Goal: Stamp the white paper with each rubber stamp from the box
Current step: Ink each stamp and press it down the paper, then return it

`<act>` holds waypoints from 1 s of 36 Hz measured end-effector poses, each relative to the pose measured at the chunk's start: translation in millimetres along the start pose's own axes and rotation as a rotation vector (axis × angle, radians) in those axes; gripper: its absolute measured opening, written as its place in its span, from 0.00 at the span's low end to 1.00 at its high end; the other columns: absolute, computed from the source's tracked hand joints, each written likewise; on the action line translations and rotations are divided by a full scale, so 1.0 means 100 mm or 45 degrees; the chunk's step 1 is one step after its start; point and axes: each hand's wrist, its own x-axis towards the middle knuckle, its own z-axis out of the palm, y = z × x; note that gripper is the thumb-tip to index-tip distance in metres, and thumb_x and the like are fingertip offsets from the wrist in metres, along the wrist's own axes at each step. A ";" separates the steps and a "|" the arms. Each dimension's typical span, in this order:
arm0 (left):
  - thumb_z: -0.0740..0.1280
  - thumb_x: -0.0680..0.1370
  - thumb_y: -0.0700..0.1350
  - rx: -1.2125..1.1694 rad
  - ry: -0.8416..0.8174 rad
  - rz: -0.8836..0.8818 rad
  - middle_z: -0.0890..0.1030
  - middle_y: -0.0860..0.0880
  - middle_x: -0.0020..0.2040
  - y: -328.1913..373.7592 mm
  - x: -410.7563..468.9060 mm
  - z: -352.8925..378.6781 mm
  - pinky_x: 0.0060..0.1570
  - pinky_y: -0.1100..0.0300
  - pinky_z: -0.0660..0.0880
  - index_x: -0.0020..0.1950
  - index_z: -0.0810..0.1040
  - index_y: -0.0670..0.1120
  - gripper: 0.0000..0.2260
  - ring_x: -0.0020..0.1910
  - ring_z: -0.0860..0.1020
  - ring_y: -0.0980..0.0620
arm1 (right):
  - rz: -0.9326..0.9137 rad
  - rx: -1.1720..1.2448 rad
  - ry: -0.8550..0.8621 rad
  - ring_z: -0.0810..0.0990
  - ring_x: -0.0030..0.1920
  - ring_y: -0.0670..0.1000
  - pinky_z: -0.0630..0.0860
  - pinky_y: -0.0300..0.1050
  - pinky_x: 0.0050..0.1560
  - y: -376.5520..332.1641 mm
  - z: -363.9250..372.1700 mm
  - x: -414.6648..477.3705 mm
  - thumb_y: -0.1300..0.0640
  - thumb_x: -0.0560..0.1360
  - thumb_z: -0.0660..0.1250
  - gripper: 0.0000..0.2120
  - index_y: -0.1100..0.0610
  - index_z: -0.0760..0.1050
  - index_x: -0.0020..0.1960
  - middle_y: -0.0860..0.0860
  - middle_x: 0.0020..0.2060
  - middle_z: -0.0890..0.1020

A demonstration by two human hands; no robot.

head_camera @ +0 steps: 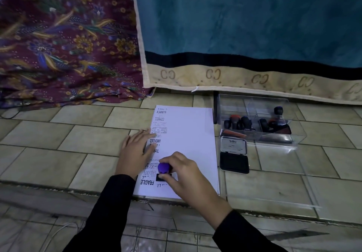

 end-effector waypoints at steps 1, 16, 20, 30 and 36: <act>0.59 0.79 0.56 0.001 0.004 0.000 0.71 0.56 0.71 0.01 0.00 0.00 0.73 0.49 0.52 0.65 0.74 0.58 0.15 0.73 0.64 0.57 | -0.001 0.000 -0.006 0.78 0.50 0.52 0.75 0.47 0.53 0.00 0.01 0.00 0.56 0.77 0.66 0.15 0.57 0.74 0.62 0.52 0.52 0.75; 0.63 0.80 0.50 -0.005 0.003 -0.014 0.70 0.56 0.72 0.03 0.00 0.01 0.74 0.48 0.52 0.65 0.74 0.57 0.13 0.73 0.64 0.56 | -0.091 -0.136 -0.041 0.76 0.46 0.53 0.73 0.44 0.46 -0.02 0.11 -0.06 0.59 0.76 0.65 0.10 0.59 0.73 0.57 0.52 0.50 0.74; 0.61 0.80 0.52 -0.019 0.003 -0.018 0.71 0.55 0.72 0.04 -0.01 0.00 0.73 0.47 0.53 0.65 0.75 0.57 0.13 0.73 0.64 0.56 | -0.052 -0.094 -0.008 0.77 0.47 0.54 0.74 0.45 0.48 -0.01 0.10 0.01 0.59 0.76 0.65 0.10 0.60 0.74 0.56 0.53 0.51 0.75; 0.62 0.80 0.52 0.002 -0.013 0.010 0.71 0.54 0.72 0.03 -0.01 -0.01 0.73 0.43 0.55 0.65 0.74 0.57 0.14 0.73 0.64 0.55 | -0.029 0.000 0.032 0.78 0.45 0.52 0.75 0.45 0.47 0.06 0.15 0.01 0.60 0.74 0.67 0.09 0.58 0.75 0.54 0.52 0.48 0.75; 0.64 0.80 0.51 0.019 -0.010 0.019 0.71 0.55 0.71 0.02 0.00 -0.02 0.72 0.45 0.55 0.65 0.74 0.58 0.13 0.73 0.64 0.55 | 0.224 0.377 0.231 0.77 0.40 0.37 0.76 0.31 0.46 0.24 -0.17 0.16 0.60 0.72 0.72 0.15 0.56 0.76 0.58 0.50 0.48 0.81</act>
